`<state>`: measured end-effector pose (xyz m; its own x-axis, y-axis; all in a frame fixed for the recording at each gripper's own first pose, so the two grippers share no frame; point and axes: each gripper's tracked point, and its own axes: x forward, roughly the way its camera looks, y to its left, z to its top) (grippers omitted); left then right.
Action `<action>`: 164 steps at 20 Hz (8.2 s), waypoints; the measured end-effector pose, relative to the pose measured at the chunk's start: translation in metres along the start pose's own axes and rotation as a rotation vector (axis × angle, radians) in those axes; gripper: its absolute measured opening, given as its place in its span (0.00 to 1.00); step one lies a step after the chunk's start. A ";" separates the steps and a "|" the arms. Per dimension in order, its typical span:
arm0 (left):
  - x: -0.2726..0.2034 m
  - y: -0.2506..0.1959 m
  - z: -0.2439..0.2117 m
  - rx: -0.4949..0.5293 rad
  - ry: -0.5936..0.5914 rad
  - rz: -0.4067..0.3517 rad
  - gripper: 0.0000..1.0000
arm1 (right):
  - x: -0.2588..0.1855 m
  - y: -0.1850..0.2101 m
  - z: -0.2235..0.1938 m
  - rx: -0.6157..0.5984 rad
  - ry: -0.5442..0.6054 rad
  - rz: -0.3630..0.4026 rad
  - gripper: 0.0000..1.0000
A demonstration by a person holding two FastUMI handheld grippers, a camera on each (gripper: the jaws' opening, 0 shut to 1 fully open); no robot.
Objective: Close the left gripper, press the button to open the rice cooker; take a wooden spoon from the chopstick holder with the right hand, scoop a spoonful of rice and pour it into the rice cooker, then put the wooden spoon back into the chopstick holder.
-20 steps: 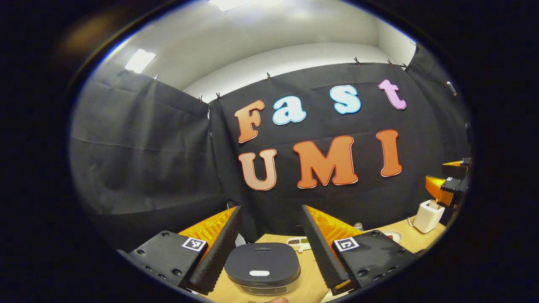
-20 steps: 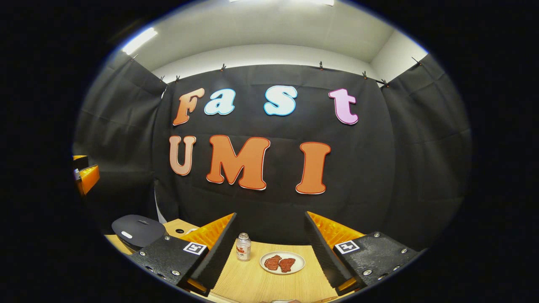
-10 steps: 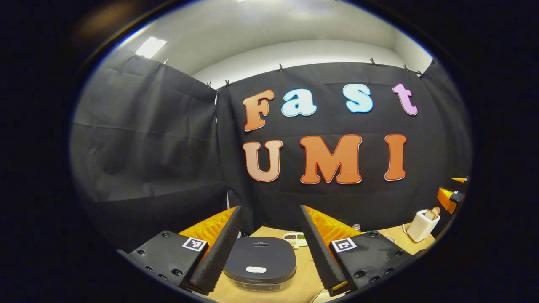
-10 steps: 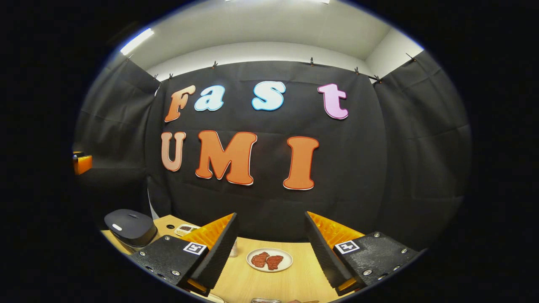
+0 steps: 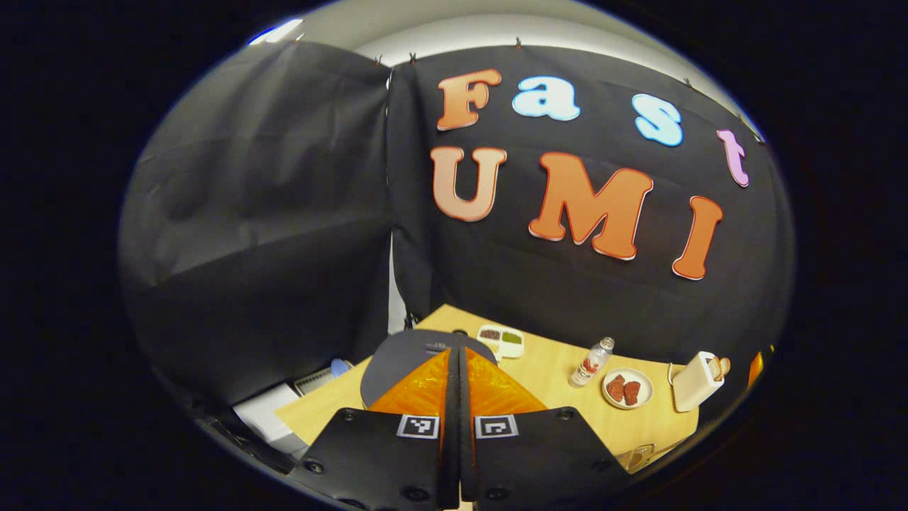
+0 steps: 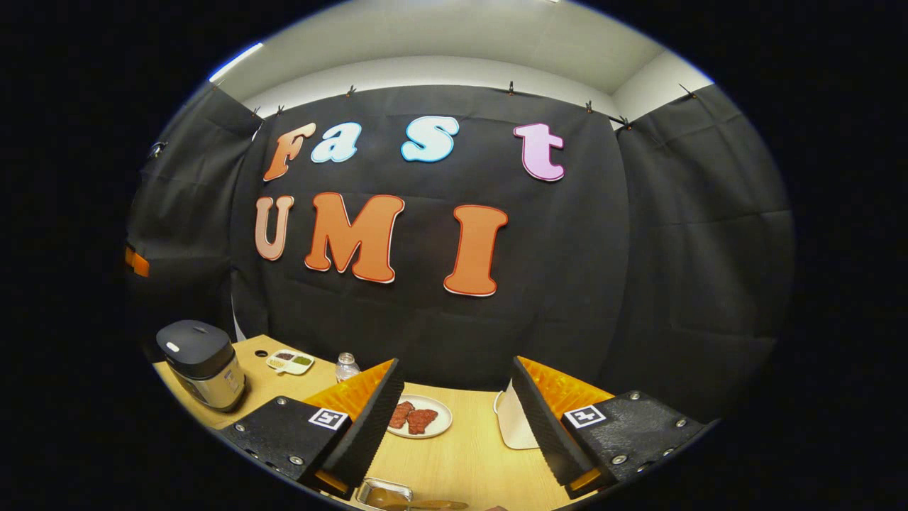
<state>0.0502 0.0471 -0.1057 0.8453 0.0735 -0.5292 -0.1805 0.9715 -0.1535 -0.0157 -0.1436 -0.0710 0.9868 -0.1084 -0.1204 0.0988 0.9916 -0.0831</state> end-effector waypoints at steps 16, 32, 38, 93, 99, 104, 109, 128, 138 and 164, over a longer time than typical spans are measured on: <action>0.094 0.027 -0.120 -0.008 0.680 -0.188 0.05 | -0.072 0.014 -0.045 0.038 0.169 -0.341 0.94; 0.073 0.039 0.028 0.078 0.053 -0.067 0.05 | -0.068 0.003 -0.098 0.073 0.290 -0.247 0.95; 0.037 0.019 0.054 0.130 -0.115 0.000 0.05 | -0.063 0.000 -0.125 0.106 0.347 -0.211 0.95; 0.056 0.070 0.028 0.202 -0.177 -0.080 0.96 | -0.081 0.206 -0.134 0.176 0.499 0.046 0.09; 0.078 0.079 0.010 0.217 -0.123 -0.114 0.96 | -0.090 0.235 -0.178 -0.125 0.520 0.033 0.09; 0.075 0.097 0.007 0.225 -0.132 -0.059 0.96 | -0.089 0.249 -0.210 -0.316 0.490 0.049 0.08; 0.073 0.096 0.000 0.222 -0.114 -0.047 0.96 | -0.093 0.266 -0.224 -0.383 0.449 0.066 0.08; 0.080 0.088 -0.003 0.316 -0.099 -0.076 0.96 | -0.087 0.312 -0.241 0.714 0.761 0.065 0.08; 0.080 0.080 -0.003 0.330 -0.100 -0.086 1.00 | -0.084 0.308 -0.250 1.048 0.831 0.157 0.08; 0.040 0.089 0.019 0.153 -0.205 0.012 0.96 | -0.033 0.249 -0.068 1.605 0.571 0.535 0.08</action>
<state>0.0773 0.1406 -0.1251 0.9308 0.1137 -0.3474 -0.1257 0.9920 -0.0120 -0.0320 0.1017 -0.1553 0.8220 0.5541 -0.1314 0.1739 -0.0246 0.9845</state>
